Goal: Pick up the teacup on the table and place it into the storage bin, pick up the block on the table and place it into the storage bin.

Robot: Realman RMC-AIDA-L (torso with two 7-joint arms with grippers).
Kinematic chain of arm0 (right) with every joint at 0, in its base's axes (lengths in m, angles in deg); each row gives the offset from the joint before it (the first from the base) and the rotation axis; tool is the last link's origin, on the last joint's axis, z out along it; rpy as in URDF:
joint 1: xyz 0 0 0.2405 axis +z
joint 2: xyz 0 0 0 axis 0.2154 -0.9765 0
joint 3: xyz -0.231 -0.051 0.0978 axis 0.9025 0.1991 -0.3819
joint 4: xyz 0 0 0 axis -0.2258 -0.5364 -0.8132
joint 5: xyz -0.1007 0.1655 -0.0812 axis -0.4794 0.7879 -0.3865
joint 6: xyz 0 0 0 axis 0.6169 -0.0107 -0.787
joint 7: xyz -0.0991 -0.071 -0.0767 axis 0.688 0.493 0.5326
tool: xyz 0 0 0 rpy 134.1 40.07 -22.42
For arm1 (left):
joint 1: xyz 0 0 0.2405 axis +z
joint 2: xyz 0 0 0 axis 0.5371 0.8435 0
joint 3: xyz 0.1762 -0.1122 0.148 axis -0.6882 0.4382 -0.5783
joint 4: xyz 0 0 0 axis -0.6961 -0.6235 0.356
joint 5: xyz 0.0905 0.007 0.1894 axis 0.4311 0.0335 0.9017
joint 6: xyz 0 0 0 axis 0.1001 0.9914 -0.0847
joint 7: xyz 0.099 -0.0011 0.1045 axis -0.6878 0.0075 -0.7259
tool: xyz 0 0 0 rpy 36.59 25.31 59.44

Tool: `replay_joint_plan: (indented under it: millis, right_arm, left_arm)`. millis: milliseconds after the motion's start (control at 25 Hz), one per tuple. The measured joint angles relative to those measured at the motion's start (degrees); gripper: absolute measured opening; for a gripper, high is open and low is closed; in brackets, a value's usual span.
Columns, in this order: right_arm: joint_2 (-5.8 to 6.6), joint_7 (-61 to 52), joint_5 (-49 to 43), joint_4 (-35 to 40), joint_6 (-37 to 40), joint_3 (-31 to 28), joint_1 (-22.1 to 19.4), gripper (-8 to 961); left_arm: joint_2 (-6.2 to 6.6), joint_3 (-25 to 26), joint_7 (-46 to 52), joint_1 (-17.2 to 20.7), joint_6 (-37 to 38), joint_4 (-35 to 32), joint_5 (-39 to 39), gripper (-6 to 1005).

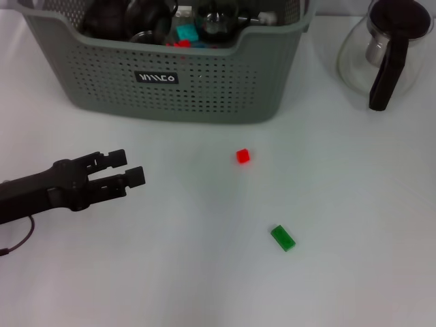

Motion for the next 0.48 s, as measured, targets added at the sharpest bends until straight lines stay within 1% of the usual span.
replay_joint_plan:
  millis: [120,160,200,240,280,360,440,480]
  right_arm:
    - [0.0,12.13,20.13,4.34,3.83,-0.48,-9.3,774]
    - [0.04,15.47,26.43,4.63,6.11,-0.9,-12.13,794]
    - [0.34,19.13,35.66,4.38,11.08,-2.0,-16.25,814]
    - [0.34,19.13,35.66,4.38,11.08,-2.0,-16.25,834]
    - [0.71,19.4,39.03,3.93,14.77,-2.98,-18.11,854]
    - [1.34,19.2,41.9,3.08,22.21,-4.8,-20.12,895]
    - [2.21,18.25,40.71,2.47,29.49,-6.64,-21.18,921]
    - [2.92,17.46,38.47,2.53,33.23,-7.35,-21.52,927]
  left_arm:
    - [-0.05,0.01,-0.12,0.13,-0.21,-0.01,-0.21,793]
    - [-0.06,0.0,-0.13,0.14,-0.35,-0.01,-0.22,793]
    - [-0.06,0.01,-0.13,0.14,-0.49,-0.01,-0.21,793]
    - [-0.06,-0.01,-0.14,0.14,-0.57,-0.01,-0.21,793]
    - [-0.05,0.01,-0.14,0.14,-0.59,-0.01,-0.22,793]
    - [0.04,0.05,-0.15,0.04,-0.61,-0.01,-0.22,793]
    - [0.1,0.07,-0.11,-0.14,-0.61,-0.01,-0.22,792]
    - [0.1,0.08,-0.08,-0.19,-0.62,-0.01,-0.23,792]
